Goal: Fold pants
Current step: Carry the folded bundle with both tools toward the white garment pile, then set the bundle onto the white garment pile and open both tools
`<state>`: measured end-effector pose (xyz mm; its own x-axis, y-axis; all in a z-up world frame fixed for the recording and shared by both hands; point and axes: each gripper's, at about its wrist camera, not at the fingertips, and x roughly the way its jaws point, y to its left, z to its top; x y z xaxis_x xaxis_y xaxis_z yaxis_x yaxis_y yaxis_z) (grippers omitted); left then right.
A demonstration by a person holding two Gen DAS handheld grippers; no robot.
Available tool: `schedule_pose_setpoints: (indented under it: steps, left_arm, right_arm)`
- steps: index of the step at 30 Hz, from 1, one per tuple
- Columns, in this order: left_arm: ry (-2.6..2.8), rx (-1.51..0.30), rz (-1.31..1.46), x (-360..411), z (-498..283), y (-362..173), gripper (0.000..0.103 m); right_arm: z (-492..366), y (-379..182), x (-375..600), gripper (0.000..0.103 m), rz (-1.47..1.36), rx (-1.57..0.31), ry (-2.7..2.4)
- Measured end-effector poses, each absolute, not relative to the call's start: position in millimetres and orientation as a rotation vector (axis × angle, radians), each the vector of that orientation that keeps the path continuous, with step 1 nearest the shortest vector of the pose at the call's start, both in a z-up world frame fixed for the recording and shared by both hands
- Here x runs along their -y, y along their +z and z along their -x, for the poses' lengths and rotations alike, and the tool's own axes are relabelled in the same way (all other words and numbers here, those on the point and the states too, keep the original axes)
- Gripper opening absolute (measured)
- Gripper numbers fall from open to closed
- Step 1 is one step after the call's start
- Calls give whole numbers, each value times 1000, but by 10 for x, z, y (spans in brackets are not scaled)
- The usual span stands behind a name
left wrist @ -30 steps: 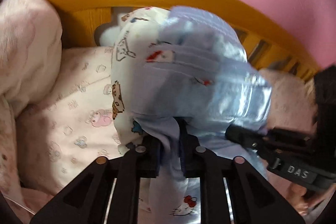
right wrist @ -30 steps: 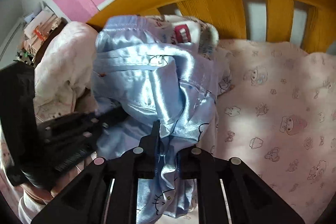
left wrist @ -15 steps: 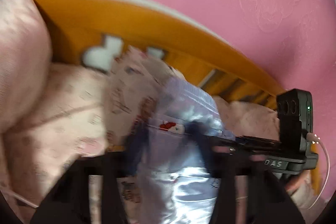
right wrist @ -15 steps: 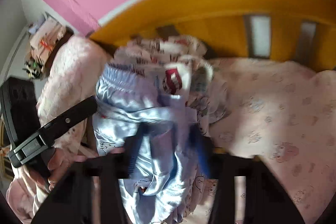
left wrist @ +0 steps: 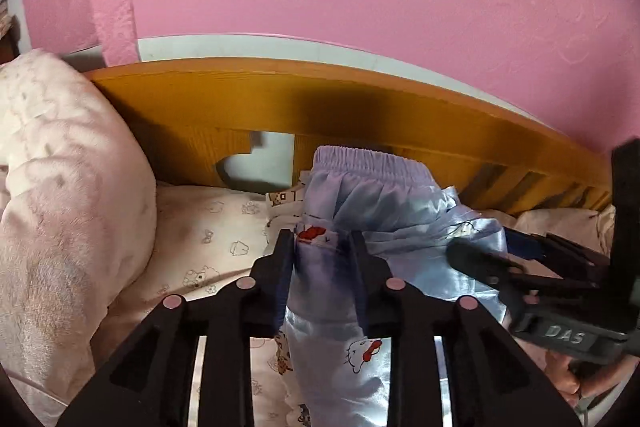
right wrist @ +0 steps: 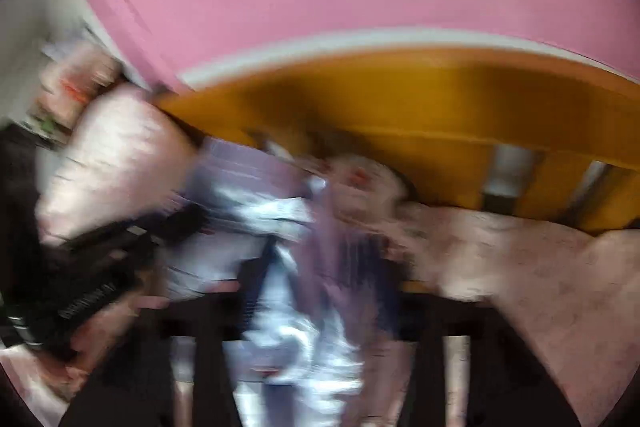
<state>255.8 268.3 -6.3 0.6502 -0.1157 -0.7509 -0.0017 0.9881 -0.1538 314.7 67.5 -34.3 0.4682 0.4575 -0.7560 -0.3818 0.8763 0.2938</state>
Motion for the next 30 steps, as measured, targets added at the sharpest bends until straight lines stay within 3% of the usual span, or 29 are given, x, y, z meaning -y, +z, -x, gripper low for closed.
schedule_pose_setpoints:
  steps: [2,3,4,11,20,24,30]
  left_arm:
    - [-104,-738,215,-2762,-2281,75,44]
    - [-97,-694,225,-2775,-2162,137,62]
    - [-79,-654,217,-2771,-2042,207,65]
    - [-63,-509,86,-2369,-1417,803,67]
    - [-24,-314,38,-1708,-424,1724,101]
    - [-34,-265,26,-1395,-48,1872,102]
    - [-53,-248,70,-1062,194,1920,102]
  right_arm:
    - [-2977,-233,-491,70,-135,-859,512]
    - [-2860,-136,-365,77,-139,-799,481]
    - [-2788,-70,-300,78,-131,-767,475]
    - [-2172,601,17,78,-21,-641,519]
    - [-1099,1599,728,87,-42,-443,450]
    - [-700,1807,1147,102,-42,-380,366]
    - [-216,1908,1669,102,-28,-345,257]
